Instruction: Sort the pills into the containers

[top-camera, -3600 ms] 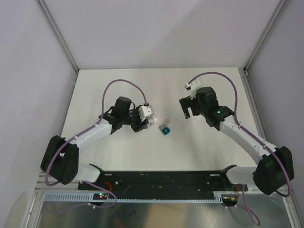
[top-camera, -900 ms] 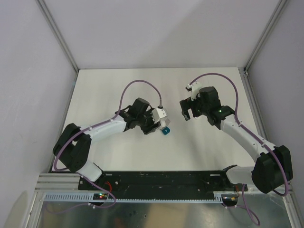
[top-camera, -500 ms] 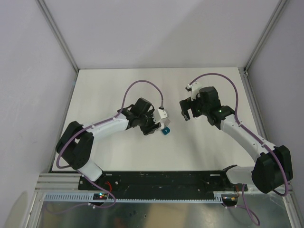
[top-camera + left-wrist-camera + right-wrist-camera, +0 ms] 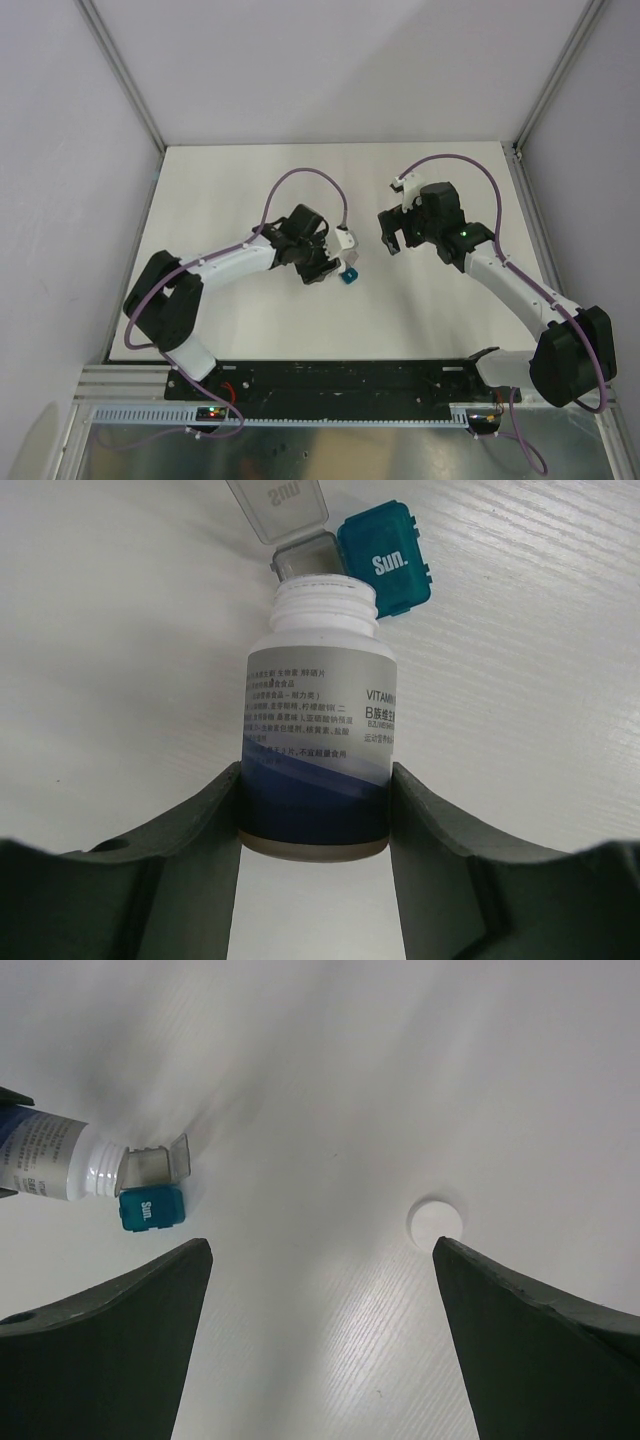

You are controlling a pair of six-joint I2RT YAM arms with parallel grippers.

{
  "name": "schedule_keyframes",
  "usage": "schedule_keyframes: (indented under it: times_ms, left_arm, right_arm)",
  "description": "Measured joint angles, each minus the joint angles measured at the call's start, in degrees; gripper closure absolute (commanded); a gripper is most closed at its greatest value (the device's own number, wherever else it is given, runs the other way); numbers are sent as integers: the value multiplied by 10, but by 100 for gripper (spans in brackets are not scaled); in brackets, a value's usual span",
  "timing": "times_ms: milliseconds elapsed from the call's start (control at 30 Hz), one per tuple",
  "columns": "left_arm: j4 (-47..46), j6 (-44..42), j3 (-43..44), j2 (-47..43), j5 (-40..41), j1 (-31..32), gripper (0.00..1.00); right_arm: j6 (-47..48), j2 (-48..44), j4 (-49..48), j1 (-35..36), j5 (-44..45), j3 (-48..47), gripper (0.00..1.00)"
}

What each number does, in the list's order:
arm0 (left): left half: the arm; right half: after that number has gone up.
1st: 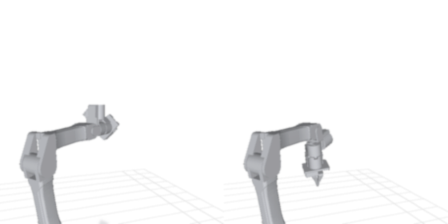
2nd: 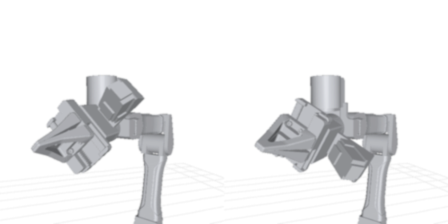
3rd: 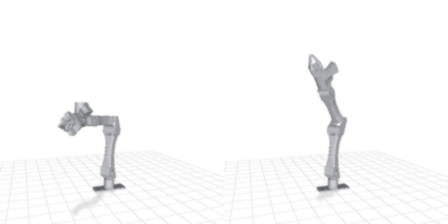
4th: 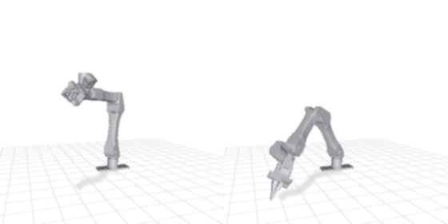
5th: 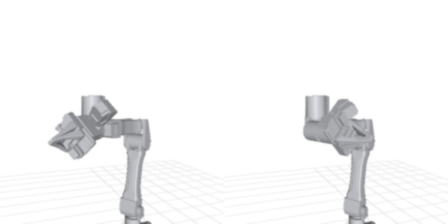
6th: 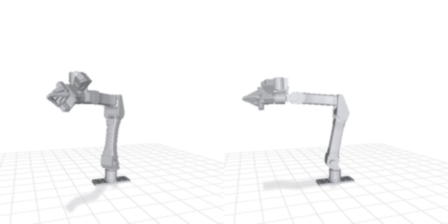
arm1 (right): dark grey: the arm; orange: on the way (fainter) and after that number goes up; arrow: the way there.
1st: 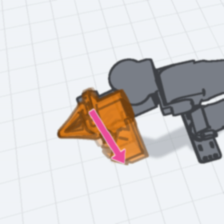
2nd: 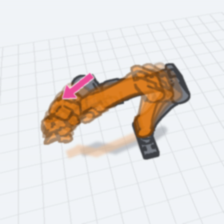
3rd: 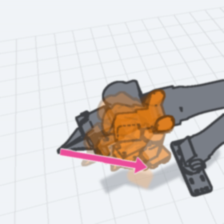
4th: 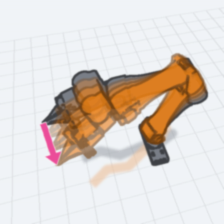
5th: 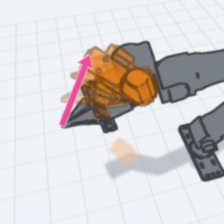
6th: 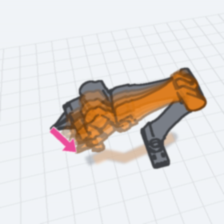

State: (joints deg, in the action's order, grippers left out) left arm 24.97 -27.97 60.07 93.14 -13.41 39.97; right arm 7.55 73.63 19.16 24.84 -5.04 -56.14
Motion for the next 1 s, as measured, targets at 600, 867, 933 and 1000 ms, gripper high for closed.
schedule_keyframes:
  times_ms: [600, 867, 933, 1000]
  left_arm:
    - [25, -5, 22, 14, 12, 2, 100]
    - [29, -6, 26, 15, 13, 2, 100]
    - [32, -6, 29, 16, 13, 3, 100]
    - [35, -7, 35, 17, 13, 4, 100]
  right_arm:
    - [0, 0, 3, -3, -5, 0, 0]
    - [0, 0, 3, -3, -5, 0, 0]
    - [0, 0, 3, -3, -5, 0, 1]
    - [0, 0, 3, -3, -5, 0, 0]
